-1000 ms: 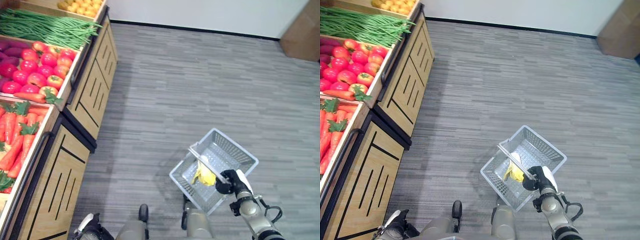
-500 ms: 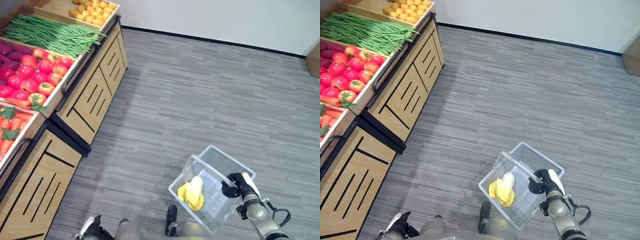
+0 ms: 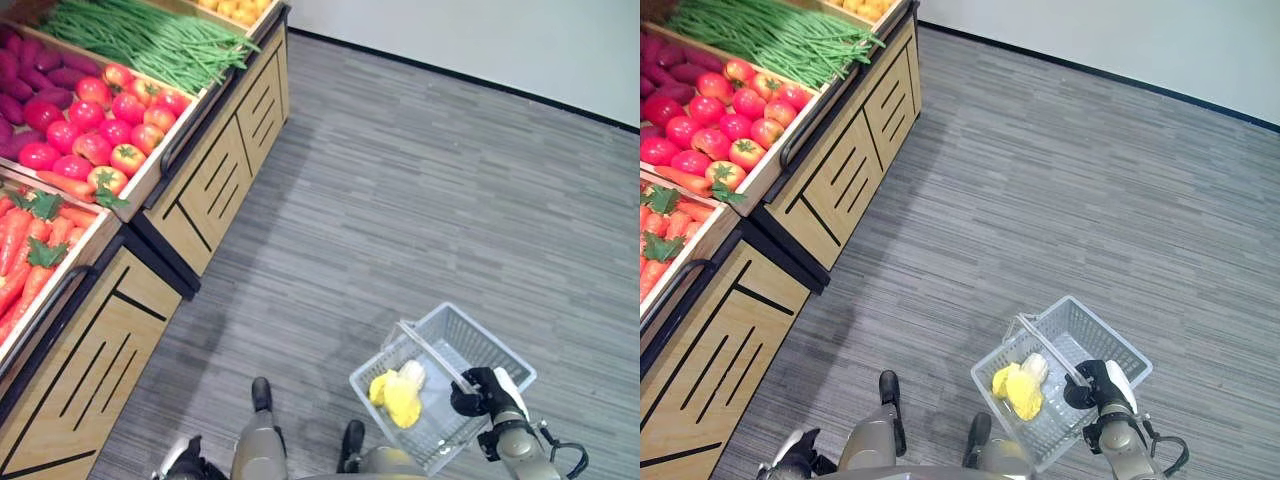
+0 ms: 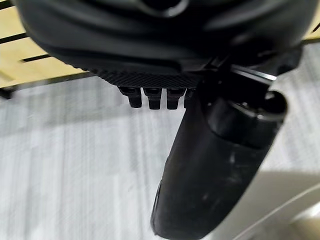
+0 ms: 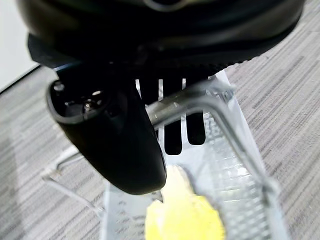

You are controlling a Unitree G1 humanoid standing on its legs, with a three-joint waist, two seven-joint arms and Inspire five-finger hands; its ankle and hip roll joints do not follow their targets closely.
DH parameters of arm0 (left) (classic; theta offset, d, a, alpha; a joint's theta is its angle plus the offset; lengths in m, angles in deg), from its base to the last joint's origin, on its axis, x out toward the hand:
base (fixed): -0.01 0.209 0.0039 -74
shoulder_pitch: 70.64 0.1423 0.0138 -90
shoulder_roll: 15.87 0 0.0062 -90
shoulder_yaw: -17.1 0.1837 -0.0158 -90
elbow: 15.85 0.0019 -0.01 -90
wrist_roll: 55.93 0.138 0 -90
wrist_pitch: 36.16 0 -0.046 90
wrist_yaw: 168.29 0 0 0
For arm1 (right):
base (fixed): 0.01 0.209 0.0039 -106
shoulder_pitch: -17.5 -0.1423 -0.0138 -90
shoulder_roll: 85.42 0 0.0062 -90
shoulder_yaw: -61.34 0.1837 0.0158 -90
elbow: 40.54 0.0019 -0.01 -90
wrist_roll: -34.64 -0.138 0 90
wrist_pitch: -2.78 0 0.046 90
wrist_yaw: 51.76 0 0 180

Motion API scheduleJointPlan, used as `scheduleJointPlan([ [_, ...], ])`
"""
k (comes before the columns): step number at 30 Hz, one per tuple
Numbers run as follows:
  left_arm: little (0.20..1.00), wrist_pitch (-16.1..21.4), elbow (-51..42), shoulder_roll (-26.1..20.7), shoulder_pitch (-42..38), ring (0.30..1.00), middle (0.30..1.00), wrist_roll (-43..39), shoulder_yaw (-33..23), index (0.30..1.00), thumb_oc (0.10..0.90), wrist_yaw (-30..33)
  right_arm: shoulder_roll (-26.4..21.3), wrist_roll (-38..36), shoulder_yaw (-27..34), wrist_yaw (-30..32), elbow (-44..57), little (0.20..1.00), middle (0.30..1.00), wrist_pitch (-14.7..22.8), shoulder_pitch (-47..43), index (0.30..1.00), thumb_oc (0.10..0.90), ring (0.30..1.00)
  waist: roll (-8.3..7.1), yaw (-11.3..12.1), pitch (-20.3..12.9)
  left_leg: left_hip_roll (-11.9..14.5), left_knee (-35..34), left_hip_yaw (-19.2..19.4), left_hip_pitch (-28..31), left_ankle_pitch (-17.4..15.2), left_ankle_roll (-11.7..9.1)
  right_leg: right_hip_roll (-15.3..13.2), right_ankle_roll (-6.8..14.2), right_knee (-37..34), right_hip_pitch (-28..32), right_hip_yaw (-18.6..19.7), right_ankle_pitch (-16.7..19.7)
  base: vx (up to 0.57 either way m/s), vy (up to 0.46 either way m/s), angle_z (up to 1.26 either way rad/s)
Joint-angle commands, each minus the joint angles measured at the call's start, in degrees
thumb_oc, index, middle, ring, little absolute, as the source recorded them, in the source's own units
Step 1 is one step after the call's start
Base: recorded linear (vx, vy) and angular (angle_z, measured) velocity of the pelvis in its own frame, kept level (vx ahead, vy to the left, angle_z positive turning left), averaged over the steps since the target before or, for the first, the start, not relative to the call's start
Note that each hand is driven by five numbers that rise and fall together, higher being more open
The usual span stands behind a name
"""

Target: Get the vegetables into the basket

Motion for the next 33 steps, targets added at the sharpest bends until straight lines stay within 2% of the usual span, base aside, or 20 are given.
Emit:
scheduleJointPlan([
  [1, 1.000, 0.7, 0.5, -4.2, 0.6, 1.000, 1.000, 0.0, 0.2, 1.000, 0.900, 0.9, -2.7, 0.6, 2.2, 2.1, 4.9, 0.300, 0.300, 3.6, -3.7, 0.300, 0.400, 0.300, -3.14, 2.0, -3.2, -0.5, 5.9, -1.1, -2.9, -4.4, -0.3, -4.2, 5.4, 5.0, 1.3, 5.9, 6.3, 0.23, 0.330, -0.01],
  [2, 1.000, 0.6, 0.3, -4.8, 0.4, 1.000, 1.000, -0.2, 0.1, 1.000, 0.900, 0.9, -2.3, 0.8, 1.6, 2.1, 5.2, 0.300, 0.300, 3.5, -4.7, 0.300, 0.400, 0.300, -3.91, 2.5, -3.1, -1.5, 6.7, -1.2, -2.7, -6.0, 0.8, -5.3, 6.0, 6.9, 0.7, 5.9, 8.7, 0.17, 0.249, -0.01],
  [3, 1.000, 0.6, 0.4, -4.8, 0.4, 1.000, 1.000, -0.2, 0.1, 1.000, 0.900, 0.9, -2.3, 0.8, 1.6, 2.2, 5.2, 0.300, 0.300, 3.5, -4.7, 0.300, 0.400, 0.300, -3.88, 2.5, -3.3, -1.5, 6.6, -1.2, -2.9, -5.9, 0.8, -5.2, 6.0, 6.8, 0.5, 5.9, 8.8, 0.15, 0.254, 0.05],
  [5, 1.000, 0.3, 0.4, -5.6, -0.3, 1.000, 1.000, -0.5, -0.2, 1.000, 0.900, 1.1, -1.7, 0.7, 0.6, 2.3, 4.4, 0.300, 0.300, 3.5, -6.6, 0.300, 0.400, 0.300, -4.12, 3.1, -3.0, -2.8, 6.0, -1.8, -1.6, -7.3, 2.2, -5.6, 6.1, 13.6, -1.8, 5.8, 11.3, 0.23, 0.340, 0.12],
  [6, 1.000, 0.1, 0.1, -6.2, -0.8, 1.000, 1.000, -1.3, -0.5, 1.000, 0.900, 1.3, -1.3, 0.7, -0.5, 2.0, 4.4, 0.300, 0.300, 3.3, -7.3, 0.300, 0.400, 0.300, -3.89, 2.9, -2.2, -4.0, 5.1, -3.4, 1.1, -8.6, 3.1, -4.7, 5.5, 17.6, -4.8, 6.5, 12.3, 0.26, 0.314, 0.12],
  [8, 1.000, 0.2, 0.3, -6.2, -0.9, 1.000, 1.000, -1.4, -0.6, 1.000, 0.900, 1.3, -1.3, 0.9, -0.8, 1.8, 4.6, 0.300, 0.300, 3.3, -7.5, 0.300, 0.400, 0.300, -3.46, 2.5, -2.1, -4.2, 4.4, -4.1, 1.9, -8.7, 3.2, -3.7, 5.0, 18.1, -6.4, 7.3, 12.1, 0.20, 0.152, 0.59],
  [9, 1.000, 0.3, -0.2, -6.1, -0.8, 1.000, 1.000, -1.9, -0.5, 1.000, 0.900, 1.2, -1.7, 1.2, -1.1, 1.6, 4.9, 0.300, 0.300, 3.3, -7.8, 0.300, 0.400, 0.300, -2.62, 2.0, -1.4, -4.4, 3.6, -5.8, 3.5, -8.9, 3.4, -2.1, 4.3, 17.5, -9.7, 8.1, 10.2, 0.19, 0.103, 0.75],
  [10, 1.000, 0.3, -0.2, -6.1, -0.8, 1.000, 1.000, -1.9, -0.5, 1.000, 0.900, 1.2, -1.7, 1.2, -1.1, 1.6, 4.9, 0.300, 0.300, 3.3, -7.8, 0.300, 0.400, 0.300, -2.61, 1.9, -1.3, -4.4, 3.6, -5.9, 3.6, -9.0, 3.4, -2.2, 4.2, 17.7, -9.6, 8.0, 10.0, 0.24, 0.079, 0.51],
  [11, 1.000, 0.5, 0.0, -5.8, -0.9, 1.000, 1.000, -1.9, -0.2, 1.000, 0.900, 1.2, -1.8, 1.1, -1.3, 1.7, 5.4, 0.300, 0.300, 3.4, -8.4, 0.300, 0.400, 0.300, -2.06, 1.4, -0.6, -4.7, 3.3, -7.2, 4.9, -9.6, 3.2, -1.6, 3.8, 15.0, -12.0, 8.0, 8.0, 0.12, 0.018, 0.38],
  [12, 1.000, 0.5, 0.0, -5.8, -0.9, 1.000, 1.000, -1.9, -0.2, 1.000, 0.900, 1.2, -1.9, 1.1, -1.4, 1.7, 5.4, 0.300, 0.300, 3.4, -8.4, 0.300, 0.400, 0.300, -2.00, 1.3, -0.5, -4.6, 3.3, -7.3, 5.1, -9.7, 3.2, -1.6, 3.7, 15.1, -11.8, 7.8, 7.8, 0.23, -0.015, 0.42],
  [14, 1.000, 0.9, 0.0, -5.2, -1.0, 1.000, 1.000, -1.4, 0.6, 1.000, 0.900, 1.1, -2.0, 1.2, -1.9, 1.9, 5.5, 0.300, 0.300, 3.5, -9.9, 0.300, 0.400, 0.300, -1.77, 0.4, 0.8, -5.3, 4.2, -9.5, 7.0, -11.5, 2.4, -2.5, 4.6, 6.3, -14.1, 9.4, 8.7, 0.24, -0.103, 0.46],
  [16, 1.000, 1.1, -0.4, -5.2, -1.0, 1.000, 1.000, -1.4, 0.8, 1.000, 0.900, 1.0, -2.2, 1.2, -2.0, 1.9, 5.7, 0.300, 0.300, 3.5, -10.0, 0.300, 0.400, 0.300, -1.79, 0.1, 0.9, -5.4, 4.4, -10.4, 7.2, -11.8, 2.1, -2.8, 5.0, 4.4, -14.5, 10.1, 9.4, 0.16, -0.085, 0.47],
  [18, 1.000, 1.3, -0.5, -5.1, -1.3, 1.000, 1.000, -1.9, 0.6, 1.000, 0.900, 0.8, -2.4, 1.5, -2.5, 1.7, 5.5, 0.300, 0.300, 3.3, -10.5, 0.300, 0.400, 0.300, -1.85, -0.5, 1.3, -5.7, 4.7, -13.1, 8.4, -12.8, 1.5, -3.2, 6.1, 0.4, -15.6, 13.8, 11.7, 0.28, -0.180, 0.71],
  [19, 1.000, 1.3, 0.5, -5.1, -1.8, 1.000, 1.000, -2.2, 0.3, 1.000, 0.900, 0.9, -2.4, 1.7, -2.7, 1.4, 5.3, 0.300, 0.300, 3.1, -10.6, 0.300, 0.400, 0.300, -2.06, -1.1, 0.9, -6.1, 5.0, -15.8, 9.5, -13.6, 1.0, -2.6, 6.6, -0.7, -16.2, 17.5, 12.5, 0.29, -0.190, 0.90],
  [21, 1.000, 1.3, 0.9, -5.1, -1.9, 1.000, 1.000, -2.2, 0.3, 1.000, 0.900, 0.9, -2.3, 1.7, -2.6, 1.3, 5.3, 0.300, 0.300, 3.1, -10.3, 0.300, 0.400, 0.300, -2.13, -1.2, 0.8, -6.1, 5.1, -17.3, 10.4, -13.9, 0.7, -2.2, 6.7, 0.0, -15.7, 17.7, 12.5, 0.25, -0.165, 0.97],
  [24, 1.000, 1.4, 0.9, -5.0, -1.6, 1.000, 1.000, -2.4, 0.2, 1.000, 0.900, 0.9, -2.4, 1.1, -2.3, 0.7, 5.7, 0.300, 0.300, 3.4, -9.8, 0.300, 0.400, 0.300, -2.48, -1.1, -0.5, -5.3, 5.0, -19.7, 11.6, -13.9, -0.3, -1.3, 5.9, 0.1, -13.6, 15.5, 10.8, 0.32, -0.284, 1.13],
  [27, 1.000, 1.5, 0.8, -5.1, -1.4, 1.000, 1.000, -3.0, -0.3, 1.000, 0.900, 0.8, -3.4, 0.6, -2.0, 0.4, 6.0, 0.300, 0.300, 3.7, -9.4, 0.300, 0.400, 0.300, -1.93, -0.8, -1.2, -3.6, 5.5, -21.7, 11.8, -12.4, -2.0, 0.0, 4.6, -0.3, -12.3, 13.0, 9.6, 0.23, -0.290, 0.42],
  [28, 1.000, 1.7, 0.5, -5.7, -1.4, 1.000, 1.000, -2.8, -0.1, 1.000, 0.900, 1.0, -4.0, 0.2, -2.0, 0.6, 6.2, 0.300, 0.300, 4.2, -9.4, 0.300, 0.400, 0.300, -1.59, -0.7, -1.4, -2.2, 5.5, -23.1, 11.5, -10.7, -2.8, 1.3, 3.5, -0.1, -11.7, 11.8, 8.4, 0.17, -0.271, 0.47],
  [31, 1.000, 1.7, 0.1, -6.1, -1.7, 1.000, 1.000, -2.3, 0.5, 1.000, 0.900, 1.2, -4.4, -0.3, -1.7, 1.1, 6.2, 0.300, 0.300, 4.5, -9.3, 0.300, 0.400, 0.300, -1.13, -0.7, -1.5, -1.0, 4.7, -23.6, 11.0, -8.6, -3.7, 1.8, 3.0, 0.2, -11.5, 10.4, 7.6, 0.12, -0.197, 0.45],
  [33, 1.000, 1.8, -0.5, -6.3, -2.2, 1.000, 1.000, -2.1, 1.0, 1.000, 0.900, 1.3, -4.9, -0.6, -1.0, 1.4, 6.0, 0.300, 0.300, 4.6, -8.6, 0.300, 0.400, 0.300, -0.61, -1.1, -1.2, -0.3, 4.6, -22.3, 10.0, -7.4, -4.0, 1.4, 2.7, 0.1, -11.1, 8.5, 6.7, 0.09, -0.131, 0.34],
])
